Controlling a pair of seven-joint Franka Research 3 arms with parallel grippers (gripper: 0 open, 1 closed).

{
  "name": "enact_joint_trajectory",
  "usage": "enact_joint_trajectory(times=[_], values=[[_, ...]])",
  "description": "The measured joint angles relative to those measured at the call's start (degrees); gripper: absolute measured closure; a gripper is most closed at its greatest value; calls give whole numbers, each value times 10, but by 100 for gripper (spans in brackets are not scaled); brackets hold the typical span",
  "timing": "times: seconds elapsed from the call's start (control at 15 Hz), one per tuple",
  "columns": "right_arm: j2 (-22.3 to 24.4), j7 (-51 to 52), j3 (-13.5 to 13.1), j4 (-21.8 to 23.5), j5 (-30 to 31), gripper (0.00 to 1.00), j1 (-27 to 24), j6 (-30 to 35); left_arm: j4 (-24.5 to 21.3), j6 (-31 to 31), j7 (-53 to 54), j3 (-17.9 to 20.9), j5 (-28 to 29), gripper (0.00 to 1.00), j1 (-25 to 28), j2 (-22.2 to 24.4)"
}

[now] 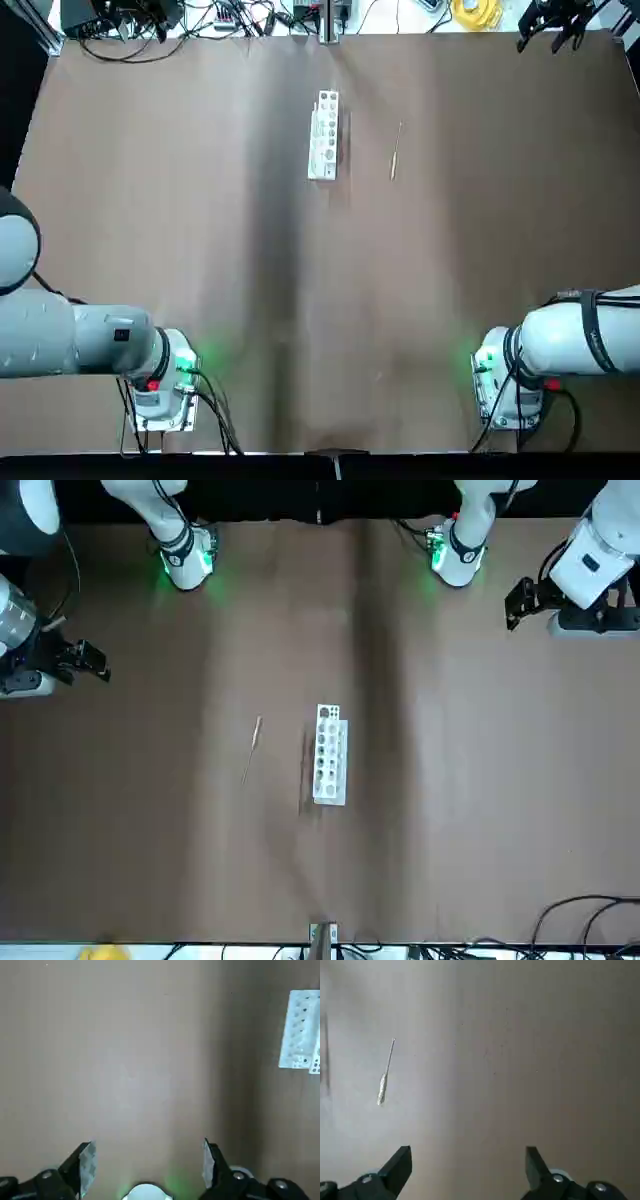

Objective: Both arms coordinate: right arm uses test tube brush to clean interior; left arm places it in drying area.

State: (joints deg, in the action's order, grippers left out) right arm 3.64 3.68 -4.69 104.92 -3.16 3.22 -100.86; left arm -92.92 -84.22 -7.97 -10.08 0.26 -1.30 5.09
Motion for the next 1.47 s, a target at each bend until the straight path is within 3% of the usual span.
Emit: enact_joint_trajectory(times=[0.4,0.67,1.0,1.2,1.47], values=[[0,2,4,0,-1,0,12,2,-3,0,2,5,0,0,-2,-3],[-18,2,7,5,-1,0,79,-6,-2,-7,2,8,0,0,0,-31],[-147,-26,9,-12,-2,0,152,-97,-1,-9,6,8,0,0,0,-44],[-205,-137,9,-29,-2,0,172,-127,-1,-20,8,8,0,0,1,-56],[-297,-265,9,-88,-2,0,205,-136,-1,-43,8,8,-21,0,0,-70]])
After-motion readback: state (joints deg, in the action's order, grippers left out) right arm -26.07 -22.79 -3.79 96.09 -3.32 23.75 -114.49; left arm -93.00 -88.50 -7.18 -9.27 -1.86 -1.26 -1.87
